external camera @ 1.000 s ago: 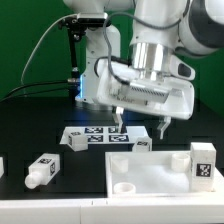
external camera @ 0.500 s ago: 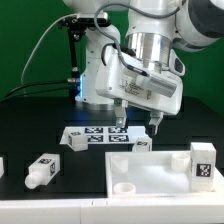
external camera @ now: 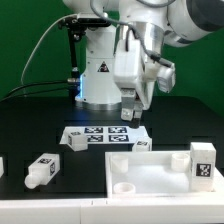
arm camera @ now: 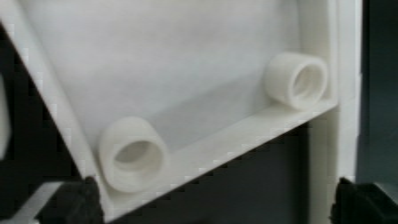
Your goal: Assemble square table
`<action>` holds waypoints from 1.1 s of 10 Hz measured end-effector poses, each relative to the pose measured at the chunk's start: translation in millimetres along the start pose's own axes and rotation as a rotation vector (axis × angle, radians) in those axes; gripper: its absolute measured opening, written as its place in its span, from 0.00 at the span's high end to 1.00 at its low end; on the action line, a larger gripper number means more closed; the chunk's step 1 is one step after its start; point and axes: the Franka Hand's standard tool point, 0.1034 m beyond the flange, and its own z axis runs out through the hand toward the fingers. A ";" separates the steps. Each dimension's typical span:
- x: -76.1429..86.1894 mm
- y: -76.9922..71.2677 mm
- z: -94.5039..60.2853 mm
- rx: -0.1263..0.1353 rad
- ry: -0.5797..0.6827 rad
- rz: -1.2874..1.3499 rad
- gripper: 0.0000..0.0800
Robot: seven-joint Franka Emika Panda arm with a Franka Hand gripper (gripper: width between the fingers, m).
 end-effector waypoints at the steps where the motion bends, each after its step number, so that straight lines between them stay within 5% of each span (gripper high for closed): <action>1: -5.3 1.6 0.2 0.002 -0.002 -0.096 0.19; 5: -3.8 6.1 4.1 -0.004 -0.007 -0.292 0.19; 7: 0.0 28.9 19.3 -0.060 -0.069 -0.579 0.19; 10: -12.4 54.7 35.6 -0.089 -0.120 -1.005 0.19; 11: -12.3 52.2 35.8 -0.083 -0.121 -1.036 0.19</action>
Offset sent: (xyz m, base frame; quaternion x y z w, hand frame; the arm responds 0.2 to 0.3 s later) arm 0.0000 0.0000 0.0000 0.0000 0.0000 -0.1938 0.9810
